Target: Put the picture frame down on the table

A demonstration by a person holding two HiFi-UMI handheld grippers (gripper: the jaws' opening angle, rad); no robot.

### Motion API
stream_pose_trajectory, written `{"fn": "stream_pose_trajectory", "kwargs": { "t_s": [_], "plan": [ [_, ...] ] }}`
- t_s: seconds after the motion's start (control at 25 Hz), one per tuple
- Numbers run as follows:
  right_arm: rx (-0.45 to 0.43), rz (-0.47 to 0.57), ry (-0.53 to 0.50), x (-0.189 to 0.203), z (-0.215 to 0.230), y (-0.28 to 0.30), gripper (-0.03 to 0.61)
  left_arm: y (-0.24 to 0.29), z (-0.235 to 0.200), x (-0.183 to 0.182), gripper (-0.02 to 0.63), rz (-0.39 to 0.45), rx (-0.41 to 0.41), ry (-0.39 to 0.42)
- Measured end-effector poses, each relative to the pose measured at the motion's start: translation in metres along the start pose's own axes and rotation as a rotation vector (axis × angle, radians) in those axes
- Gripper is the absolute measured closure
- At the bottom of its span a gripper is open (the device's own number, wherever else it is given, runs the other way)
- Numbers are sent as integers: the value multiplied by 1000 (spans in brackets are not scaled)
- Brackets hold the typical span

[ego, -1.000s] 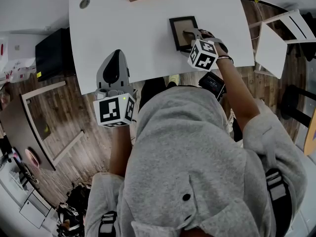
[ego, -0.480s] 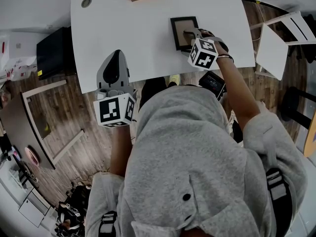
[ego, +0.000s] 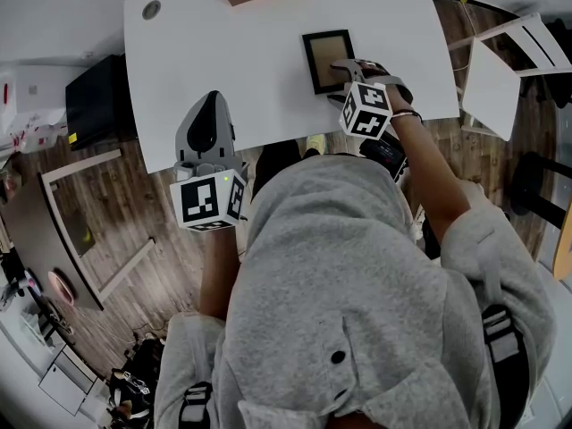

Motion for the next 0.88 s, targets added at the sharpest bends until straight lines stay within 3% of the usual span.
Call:
{"fn": "stream_pose_trajectory", "kwargs": {
  "t_s": [0.32, 0.44, 0.88],
  "plan": [
    [8, 61, 59, 1, -14, -16, 262, 2, 9, 0, 592, -2, 19, 6],
    [42, 173, 155, -9, -10, -37, 264, 1, 15, 1, 592, -4, 25, 8],
    [301, 673, 491, -46, 13, -151, 265, -11, 27, 6, 592, -9, 49, 9]
  ]
}}
Point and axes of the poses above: the fingertips, and each gripper's own axes: y forward along the fingers, z to its right, x out of its underside, the point moved 7 cm from there along -y, backward along the fingers, and after that the axes turned 2 degrees about -y, right-handed, at the moved point
